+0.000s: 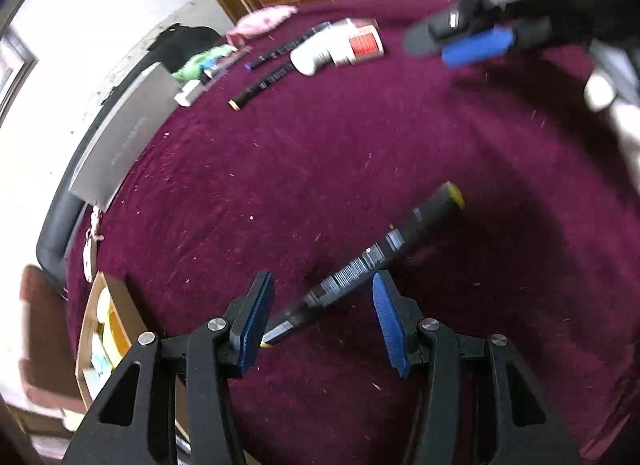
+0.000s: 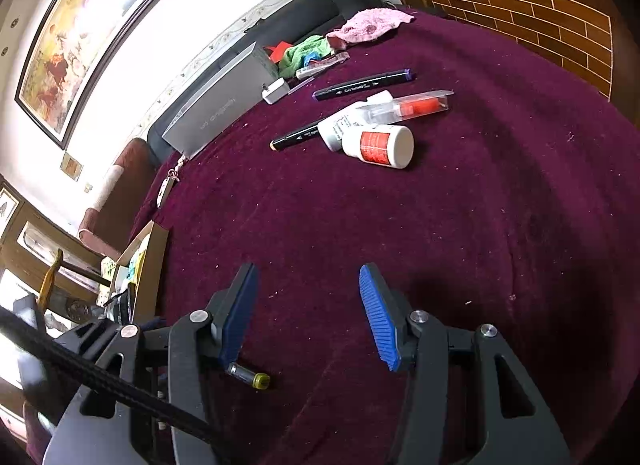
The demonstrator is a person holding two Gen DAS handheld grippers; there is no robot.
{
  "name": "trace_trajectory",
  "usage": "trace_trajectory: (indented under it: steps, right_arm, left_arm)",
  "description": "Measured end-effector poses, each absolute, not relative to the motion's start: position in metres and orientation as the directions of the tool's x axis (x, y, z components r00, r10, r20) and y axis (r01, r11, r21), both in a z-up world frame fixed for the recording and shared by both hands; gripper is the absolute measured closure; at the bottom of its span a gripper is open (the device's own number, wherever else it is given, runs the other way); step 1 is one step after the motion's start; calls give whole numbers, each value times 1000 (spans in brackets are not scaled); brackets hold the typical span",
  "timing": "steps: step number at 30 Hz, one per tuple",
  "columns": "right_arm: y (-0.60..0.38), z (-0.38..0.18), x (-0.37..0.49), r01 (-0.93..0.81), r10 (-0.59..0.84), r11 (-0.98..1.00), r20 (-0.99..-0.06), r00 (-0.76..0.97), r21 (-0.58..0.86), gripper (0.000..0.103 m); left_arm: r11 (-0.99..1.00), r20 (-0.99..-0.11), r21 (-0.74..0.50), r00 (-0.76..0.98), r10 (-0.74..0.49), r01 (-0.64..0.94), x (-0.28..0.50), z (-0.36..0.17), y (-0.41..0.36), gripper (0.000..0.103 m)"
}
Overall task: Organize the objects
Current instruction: 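Move both tools back over the table toward the remaining black marker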
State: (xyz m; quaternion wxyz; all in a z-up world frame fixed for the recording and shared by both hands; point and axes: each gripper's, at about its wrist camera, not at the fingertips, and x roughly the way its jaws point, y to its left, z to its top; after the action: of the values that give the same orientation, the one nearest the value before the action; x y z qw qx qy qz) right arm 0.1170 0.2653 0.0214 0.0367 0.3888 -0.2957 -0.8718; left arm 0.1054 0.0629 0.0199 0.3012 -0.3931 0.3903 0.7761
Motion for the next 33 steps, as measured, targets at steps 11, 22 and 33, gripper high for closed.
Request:
trace_trajectory:
  steps: [11, 22, 33]
  right_arm:
    - [264, 18, 111, -177, -289, -825, -671, -683, 536, 52]
    - [286, 29, 112, -206, -255, -828, -678, -690, 521, 52]
    - [301, 32, 103, -219, -243, -830, -685, -687, 514, 52]
  left_arm:
    - [-759, -931, -21, -264, 252, -651, 79, 38, 66, 81]
    - [-620, -870, 296, -473, 138, -727, 94, 23, 104, 77]
    - [-520, -823, 337, -514, 243, -785, 75, 39, 87, 72]
